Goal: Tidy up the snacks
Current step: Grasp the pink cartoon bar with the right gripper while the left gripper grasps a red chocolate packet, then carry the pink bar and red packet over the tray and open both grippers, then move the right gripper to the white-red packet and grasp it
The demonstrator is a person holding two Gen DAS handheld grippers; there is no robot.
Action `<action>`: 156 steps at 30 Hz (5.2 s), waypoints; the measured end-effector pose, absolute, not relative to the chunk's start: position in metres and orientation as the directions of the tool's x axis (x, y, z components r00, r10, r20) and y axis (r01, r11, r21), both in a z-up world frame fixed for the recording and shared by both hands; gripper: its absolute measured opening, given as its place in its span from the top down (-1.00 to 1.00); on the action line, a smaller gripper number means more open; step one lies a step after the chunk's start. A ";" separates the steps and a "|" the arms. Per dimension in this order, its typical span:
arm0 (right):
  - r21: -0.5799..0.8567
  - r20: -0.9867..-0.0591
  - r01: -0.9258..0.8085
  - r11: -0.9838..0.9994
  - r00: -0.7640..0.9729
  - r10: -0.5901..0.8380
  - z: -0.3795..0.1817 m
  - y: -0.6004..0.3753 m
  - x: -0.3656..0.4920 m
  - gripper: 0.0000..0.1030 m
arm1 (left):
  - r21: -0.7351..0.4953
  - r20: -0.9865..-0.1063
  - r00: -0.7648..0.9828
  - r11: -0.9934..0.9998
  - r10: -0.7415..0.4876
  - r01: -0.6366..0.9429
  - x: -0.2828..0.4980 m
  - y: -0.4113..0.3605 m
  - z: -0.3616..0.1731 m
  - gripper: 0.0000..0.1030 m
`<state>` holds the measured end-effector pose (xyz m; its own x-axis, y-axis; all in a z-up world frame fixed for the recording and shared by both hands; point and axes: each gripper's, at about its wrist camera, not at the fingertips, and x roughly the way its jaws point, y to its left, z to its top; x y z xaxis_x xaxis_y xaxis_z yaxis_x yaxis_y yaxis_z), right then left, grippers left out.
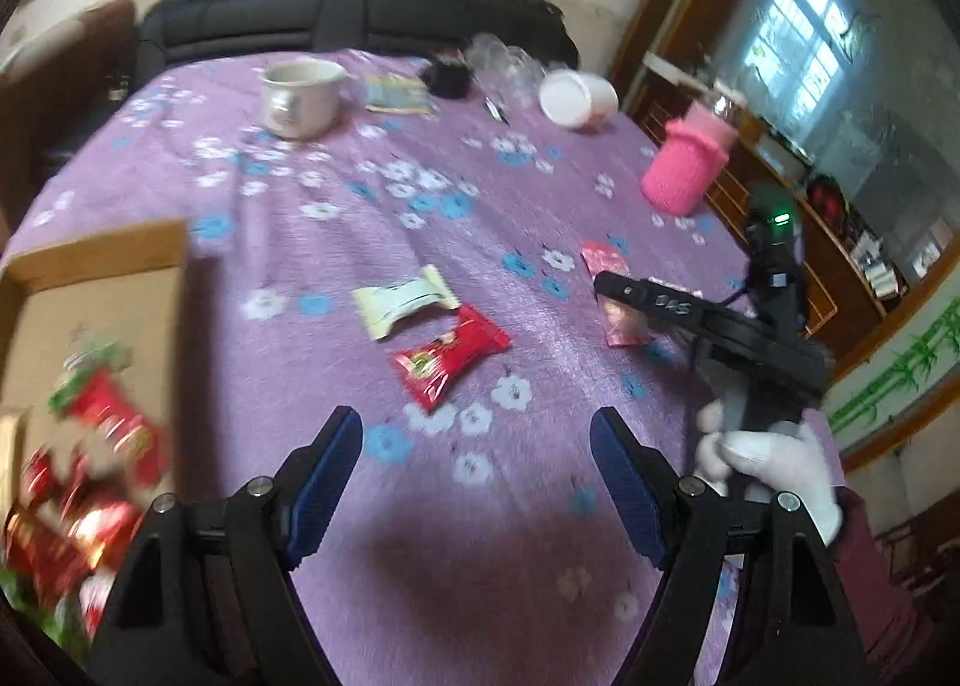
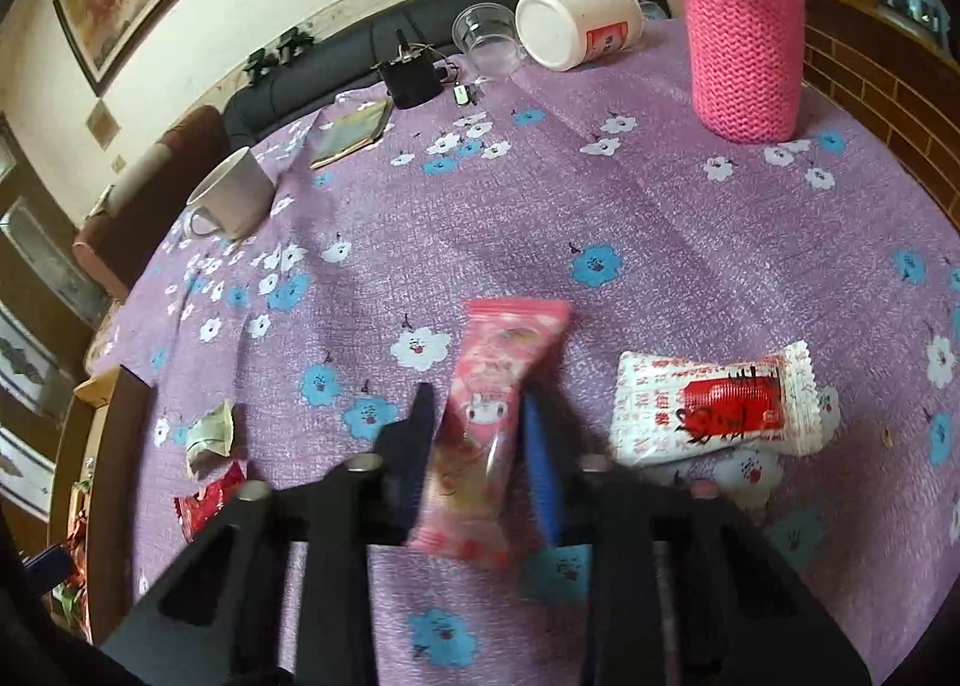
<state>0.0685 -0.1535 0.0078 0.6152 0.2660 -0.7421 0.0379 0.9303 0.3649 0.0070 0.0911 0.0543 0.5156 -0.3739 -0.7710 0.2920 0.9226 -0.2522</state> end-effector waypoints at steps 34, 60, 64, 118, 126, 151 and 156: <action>0.525 -0.630 -0.112 0.844 0.616 0.473 0.023 -0.143 0.053 0.51 | -0.221 -0.767 0.508 0.905 -0.391 0.363 0.001 0.082 0.041 0.62; 0.515 -0.621 -0.180 0.838 0.596 0.509 0.025 -0.123 0.044 0.51 | -0.145 -0.781 0.527 0.918 -0.336 0.370 -0.017 0.080 0.028 0.68; 0.514 -0.606 -0.213 0.831 0.595 0.527 0.028 -0.115 0.039 0.50 | -0.208 -0.737 0.568 0.923 -0.366 0.325 -0.031 0.112 0.051 0.68; 0.463 -0.631 -0.460 0.758 0.429 0.646 0.067 0.063 -0.009 0.03 | -0.342 -0.629 0.748 0.939 -0.212 -0.022 -0.052 0.273 0.092 -0.40; 0.426 -0.649 -0.331 0.842 0.537 0.539 0.053 -0.029 -0.038 -0.12 | -0.257 -0.633 0.734 0.961 -0.246 0.100 -0.080 0.177 0.092 -0.57; 0.459 -0.601 -0.110 0.882 0.693 0.399 0.033 -0.165 -0.058 -0.15 | -0.008 -0.705 0.704 0.993 -0.086 0.114 -0.080 0.073 0.060 -0.57; 0.452 -0.614 -0.111 0.885 0.681 0.399 0.030 -0.161 -0.057 -0.17 | -0.018 -0.733 0.674 0.993 -0.092 0.116 -0.073 0.072 0.049 -0.57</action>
